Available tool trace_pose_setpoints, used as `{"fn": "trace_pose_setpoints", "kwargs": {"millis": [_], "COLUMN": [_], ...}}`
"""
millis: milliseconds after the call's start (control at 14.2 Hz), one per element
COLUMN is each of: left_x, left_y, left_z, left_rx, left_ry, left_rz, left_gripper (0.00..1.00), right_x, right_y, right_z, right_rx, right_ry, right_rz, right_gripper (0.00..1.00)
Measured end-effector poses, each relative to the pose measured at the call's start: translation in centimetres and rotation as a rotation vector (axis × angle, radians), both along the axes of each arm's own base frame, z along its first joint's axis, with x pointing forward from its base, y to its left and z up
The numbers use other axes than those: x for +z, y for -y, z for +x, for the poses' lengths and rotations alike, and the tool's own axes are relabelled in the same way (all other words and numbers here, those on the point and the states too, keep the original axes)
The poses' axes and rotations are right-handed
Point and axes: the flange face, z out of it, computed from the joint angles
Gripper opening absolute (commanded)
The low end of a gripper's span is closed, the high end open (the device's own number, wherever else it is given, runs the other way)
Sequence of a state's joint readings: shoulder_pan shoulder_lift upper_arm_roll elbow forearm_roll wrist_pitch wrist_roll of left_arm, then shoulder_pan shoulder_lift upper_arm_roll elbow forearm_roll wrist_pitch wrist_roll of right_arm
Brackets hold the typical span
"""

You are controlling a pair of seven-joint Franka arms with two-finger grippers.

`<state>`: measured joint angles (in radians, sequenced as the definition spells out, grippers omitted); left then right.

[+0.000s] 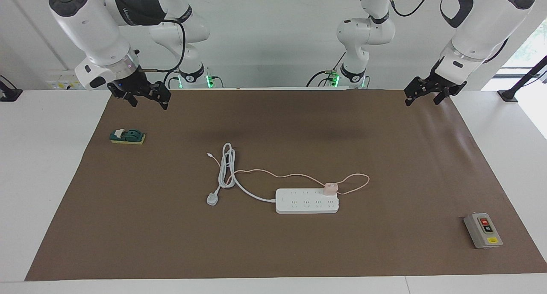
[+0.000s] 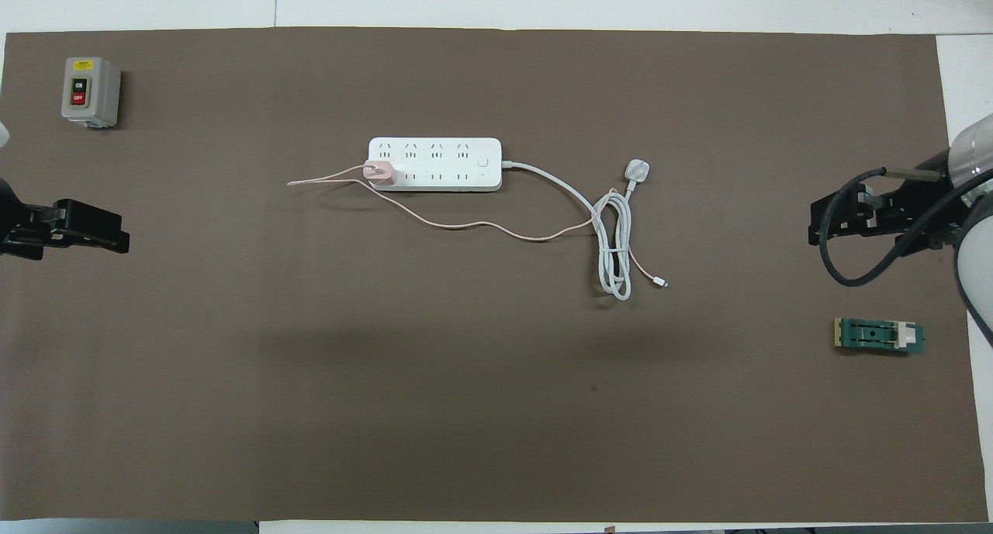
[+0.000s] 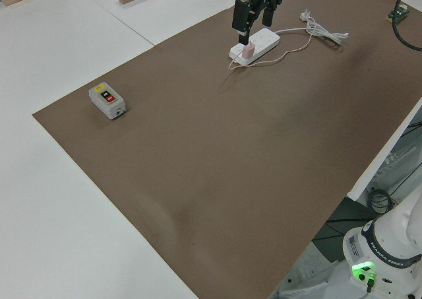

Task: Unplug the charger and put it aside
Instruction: 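Move the right gripper toward the white power strip's far end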

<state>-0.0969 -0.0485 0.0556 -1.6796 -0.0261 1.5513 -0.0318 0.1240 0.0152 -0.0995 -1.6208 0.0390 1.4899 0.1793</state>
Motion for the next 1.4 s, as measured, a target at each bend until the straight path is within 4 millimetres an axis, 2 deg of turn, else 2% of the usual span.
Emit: {"fn": "trace_pose_setpoints", "kwargs": {"millis": [773, 1124, 1264, 1405], "left_x": [0.0, 0.0, 0.0, 0.0], "left_y": [0.0, 0.0, 0.0, 0.0], "left_z": [0.0, 0.0, 0.0, 0.0], "left_rx": [0.000, 0.000, 0.000, 0.000], "left_ry": [0.000, 0.000, 0.000, 0.000], "left_rz": [0.000, 0.000, 0.000, 0.000], "left_gripper": [1.00, 1.00, 1.00, 1.00], "right_x": [-0.3, 0.4, 0.3, -1.0], "right_y": [-0.2, 0.1, -0.1, -0.8], "right_z": [0.2, 0.8, 1.0, 1.7], "right_rx": [0.003, -0.015, -0.120, -0.264], "right_ry": [-0.005, 0.045, 0.046, 0.012], "right_rz": [-0.001, -0.001, 0.006, 0.045], "right_gripper": [1.00, 1.00, 1.00, 1.00]}}
